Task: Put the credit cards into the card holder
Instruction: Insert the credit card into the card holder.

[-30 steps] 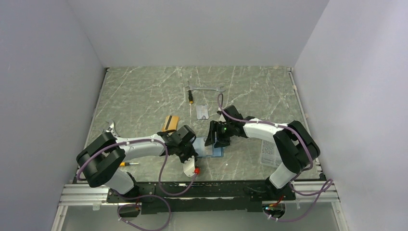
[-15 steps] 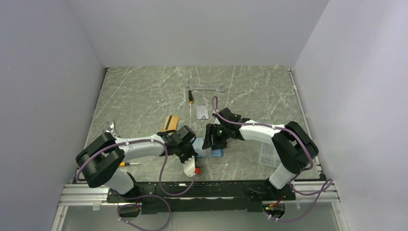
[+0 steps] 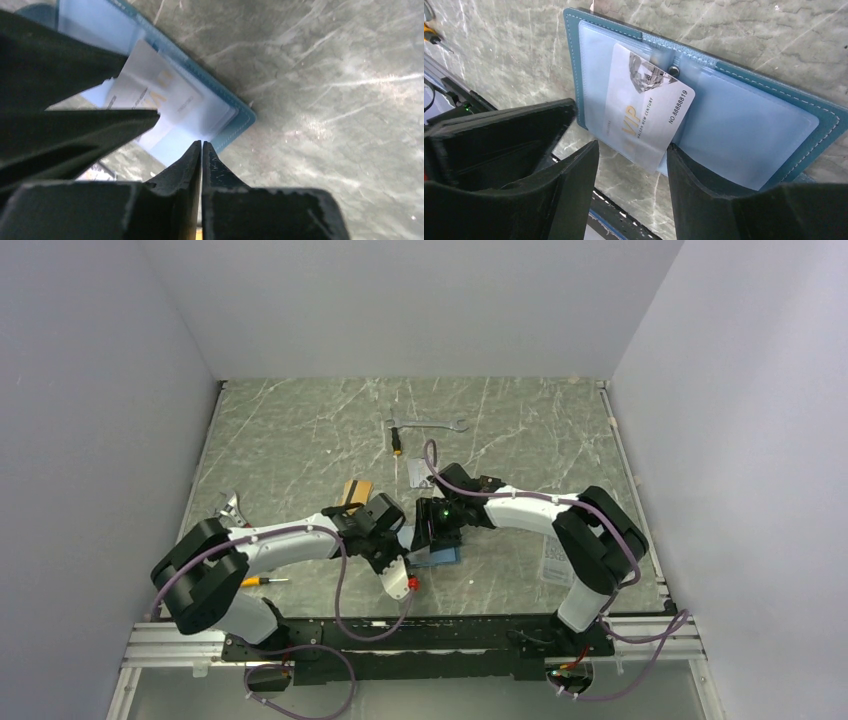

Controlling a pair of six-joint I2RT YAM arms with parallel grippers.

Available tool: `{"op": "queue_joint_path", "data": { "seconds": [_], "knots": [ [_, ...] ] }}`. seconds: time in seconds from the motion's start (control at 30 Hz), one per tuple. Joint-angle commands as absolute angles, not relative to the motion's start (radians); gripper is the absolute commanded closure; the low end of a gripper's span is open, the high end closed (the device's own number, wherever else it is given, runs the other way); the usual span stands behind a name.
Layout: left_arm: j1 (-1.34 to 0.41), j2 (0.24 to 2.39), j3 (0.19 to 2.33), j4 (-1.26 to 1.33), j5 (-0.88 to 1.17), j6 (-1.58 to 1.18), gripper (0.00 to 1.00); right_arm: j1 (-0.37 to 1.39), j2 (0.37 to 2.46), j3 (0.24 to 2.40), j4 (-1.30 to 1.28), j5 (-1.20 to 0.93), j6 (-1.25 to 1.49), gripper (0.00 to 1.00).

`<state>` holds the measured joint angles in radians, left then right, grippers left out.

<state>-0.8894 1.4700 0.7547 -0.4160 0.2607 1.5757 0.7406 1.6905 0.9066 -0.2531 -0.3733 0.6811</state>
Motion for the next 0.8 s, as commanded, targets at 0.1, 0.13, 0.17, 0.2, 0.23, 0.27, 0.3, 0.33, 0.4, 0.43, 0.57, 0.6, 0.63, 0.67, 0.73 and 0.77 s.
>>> {"op": "queue_joint_path", "data": {
  "seconds": [0.1, 0.13, 0.17, 0.2, 0.23, 0.27, 0.3, 0.33, 0.4, 0.43, 0.57, 0.6, 0.63, 0.67, 0.73, 0.77],
  "knots": [
    [-0.795, 1.348, 0.782, -0.524, 0.287, 1.511, 0.72, 0.706, 1.644, 0.915, -0.301, -0.388, 0.654, 0.51],
    [-0.775, 1.342, 0.764, -0.51, 0.288, 1.52, 0.68, 0.698, 1.635, 0.91, -0.301, -0.394, 0.653, 0.55],
    [-0.758, 1.344, 0.754, -0.502, 0.286, 1.528, 0.67, 0.692, 1.633, 0.908, -0.304, -0.397, 0.653, 0.59],
    [-0.749, 1.352, 0.753, -0.499, 0.284, 1.524, 0.66, 0.684, 1.632, 0.907, -0.306, -0.402, 0.652, 0.63],
    [-0.746, 1.363, 0.76, -0.5, 0.284, 1.515, 0.67, 0.676, 1.632, 0.905, -0.307, -0.409, 0.654, 0.67],
    [-0.745, 1.37, 0.768, -0.499, 0.29, 1.504, 0.67, 0.666, 1.631, 0.902, -0.305, -0.412, 0.657, 0.71],
    [-0.744, 1.376, 0.776, -0.492, 0.294, 1.493, 0.67, 0.658, 1.628, 0.899, -0.303, -0.413, 0.659, 0.74],
    [-0.746, 1.38, 0.782, -0.493, 0.309, 1.491, 0.68, 0.651, 1.626, 0.899, -0.305, -0.412, 0.66, 0.77],
    [-0.75, 1.392, 0.8, -0.502, 0.318, 1.491, 0.7, 0.634, 1.619, 0.901, -0.314, -0.402, 0.658, 0.85],
    [-0.751, 1.401, 0.807, -0.511, 0.316, 1.491, 0.71, 0.624, 1.617, 0.9, -0.315, -0.397, 0.658, 0.89],
    [-0.766, 1.458, 0.852, -0.547, 0.305, 1.439, 0.73, 0.598, 1.638, 0.891, -0.299, -0.394, 0.662, 1.0],
    [-0.773, 1.466, 0.853, -0.549, 0.297, 1.43, 0.73, 0.598, 1.649, 0.89, -0.293, -0.395, 0.664, 1.0],
    [-0.782, 1.469, 0.842, -0.537, 0.284, 1.425, 0.73, 0.598, 1.659, 0.89, -0.285, -0.399, 0.67, 1.0],
    [-0.79, 1.469, 0.825, -0.521, 0.269, 1.433, 0.73, 0.598, 1.669, 0.888, -0.274, -0.403, 0.676, 1.0],
    [-0.804, 1.466, 0.791, -0.487, 0.251, 1.447, 0.74, 0.601, 1.684, 0.888, -0.261, -0.403, 0.685, 1.0],
    [-0.811, 1.469, 0.783, -0.476, 0.241, 1.447, 0.74, 0.602, 1.689, 0.888, -0.257, -0.399, 0.688, 1.0]
  ]
}}
